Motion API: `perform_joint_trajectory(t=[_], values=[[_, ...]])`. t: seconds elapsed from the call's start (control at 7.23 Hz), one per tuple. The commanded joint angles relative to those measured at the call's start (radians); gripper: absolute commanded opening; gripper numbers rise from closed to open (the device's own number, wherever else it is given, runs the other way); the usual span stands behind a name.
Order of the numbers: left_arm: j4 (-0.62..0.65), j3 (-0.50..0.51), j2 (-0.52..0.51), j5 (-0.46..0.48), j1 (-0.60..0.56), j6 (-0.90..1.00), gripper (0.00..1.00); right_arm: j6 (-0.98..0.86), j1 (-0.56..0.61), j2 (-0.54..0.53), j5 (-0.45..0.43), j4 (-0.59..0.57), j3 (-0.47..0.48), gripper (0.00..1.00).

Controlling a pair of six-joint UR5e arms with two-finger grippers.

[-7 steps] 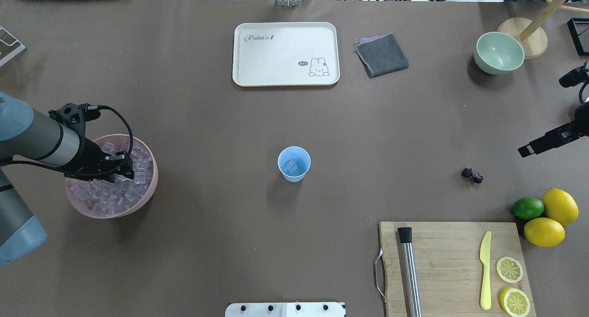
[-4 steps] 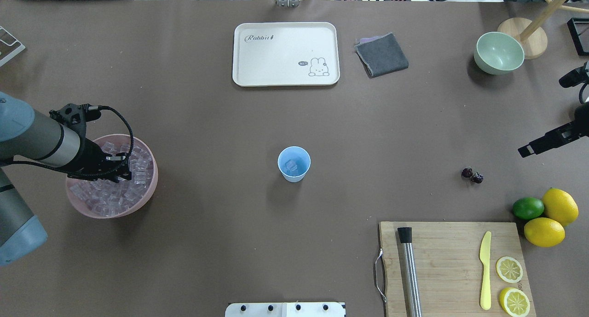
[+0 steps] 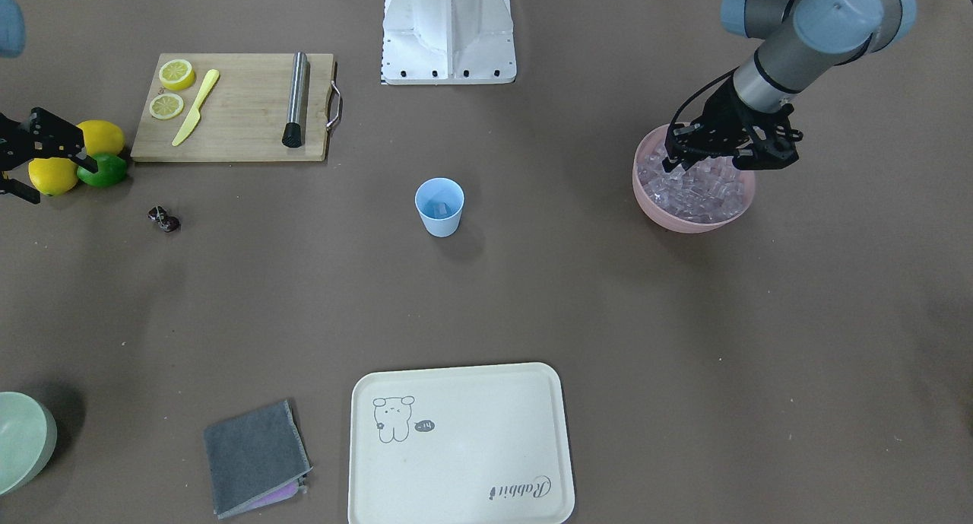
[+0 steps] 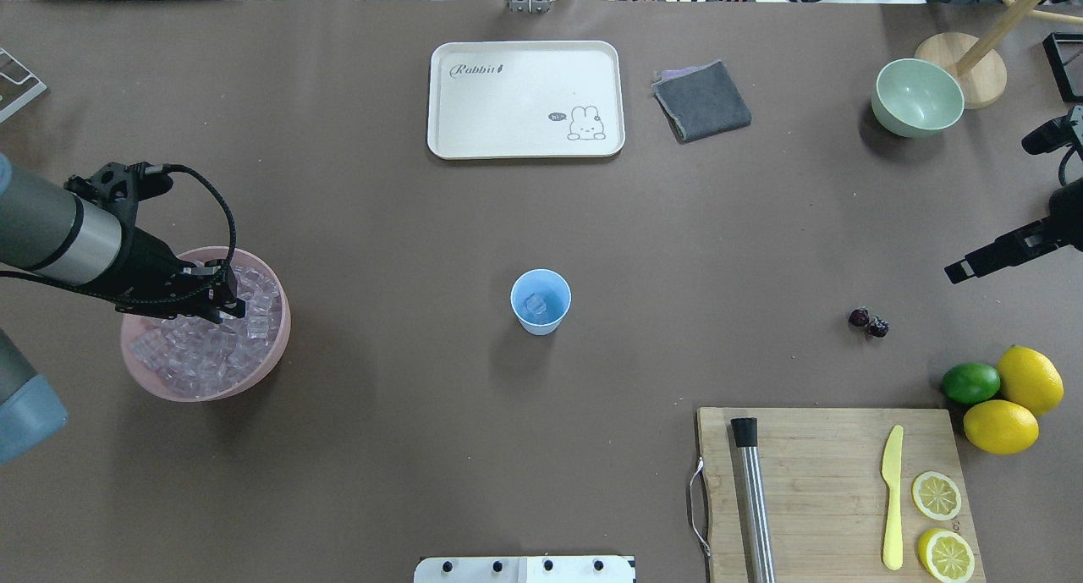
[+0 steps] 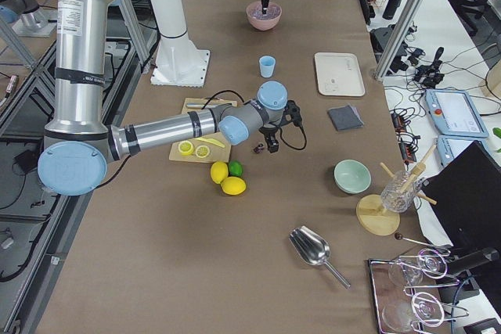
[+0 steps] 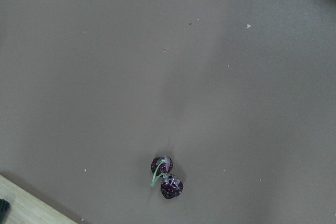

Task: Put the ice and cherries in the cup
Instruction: 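Carry ice to the cup with left gripper while right gripper nears cherries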

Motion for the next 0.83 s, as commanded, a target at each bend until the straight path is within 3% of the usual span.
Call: perform_joint_trajectory(t=[0.0,0.14,0.41,0.69], values=[[0.012,0.043,-0.218,-0.038,-0.007,-0.174,0.00,0.064,-0.023,0.033,-0.006,0.001,0.001,0.99],[0.055,0.100,-0.332,-0.018,0.041,-0.240,0.00,0.106,-0.044,0.059,-0.024,-0.001,-0.002,0.99],[0.150,0.175,-0.519,0.159,0.172,-0.290,0.00,0.192,-0.095,0.073,-0.072,-0.001,0.000,0.99],[0.147,0.283,-0.633,0.225,0.226,-0.332,0.00,0.198,-0.159,0.067,-0.160,-0.001,0.000,0.99]])
